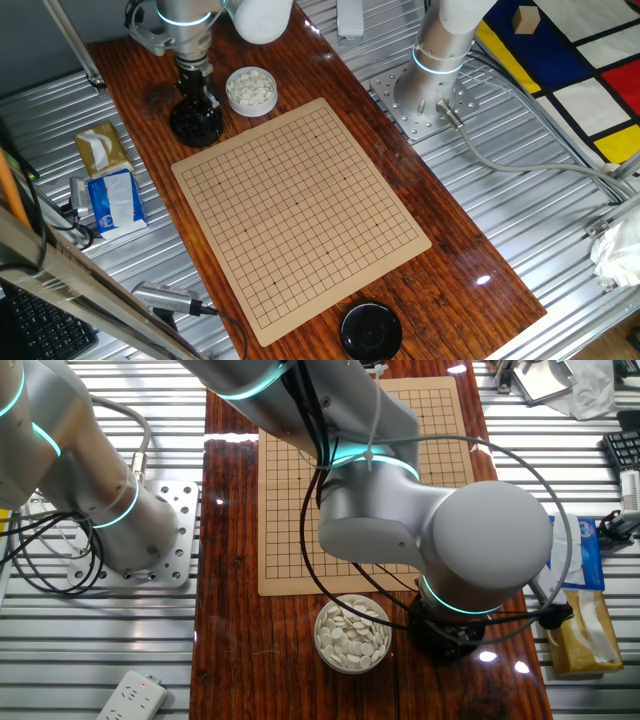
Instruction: Play the first move as black on the 3-4 point in the upper right corner of the Go board
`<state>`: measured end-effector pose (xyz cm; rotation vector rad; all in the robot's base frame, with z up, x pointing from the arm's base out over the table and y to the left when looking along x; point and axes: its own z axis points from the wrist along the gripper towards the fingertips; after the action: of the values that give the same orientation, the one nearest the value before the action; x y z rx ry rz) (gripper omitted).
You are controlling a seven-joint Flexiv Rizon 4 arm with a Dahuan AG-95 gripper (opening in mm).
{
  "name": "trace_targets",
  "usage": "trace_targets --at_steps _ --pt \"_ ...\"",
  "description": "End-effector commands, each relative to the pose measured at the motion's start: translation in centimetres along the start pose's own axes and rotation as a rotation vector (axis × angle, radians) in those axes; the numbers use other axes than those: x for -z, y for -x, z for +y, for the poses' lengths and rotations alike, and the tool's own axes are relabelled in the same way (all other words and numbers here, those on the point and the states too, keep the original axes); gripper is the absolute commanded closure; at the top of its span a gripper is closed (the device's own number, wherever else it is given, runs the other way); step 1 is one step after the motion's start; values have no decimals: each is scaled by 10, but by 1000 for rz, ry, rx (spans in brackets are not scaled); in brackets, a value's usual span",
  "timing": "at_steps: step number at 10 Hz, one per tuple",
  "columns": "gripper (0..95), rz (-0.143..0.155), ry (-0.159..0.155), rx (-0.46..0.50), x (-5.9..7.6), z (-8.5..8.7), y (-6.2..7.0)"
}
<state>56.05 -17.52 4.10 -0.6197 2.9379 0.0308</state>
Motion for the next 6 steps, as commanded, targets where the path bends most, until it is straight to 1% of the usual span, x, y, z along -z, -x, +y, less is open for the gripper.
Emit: trace_targets --at_steps 1,6 --pt "760 2 -3 8 0 0 0" --pt "760 3 -7 17 1 0 0"
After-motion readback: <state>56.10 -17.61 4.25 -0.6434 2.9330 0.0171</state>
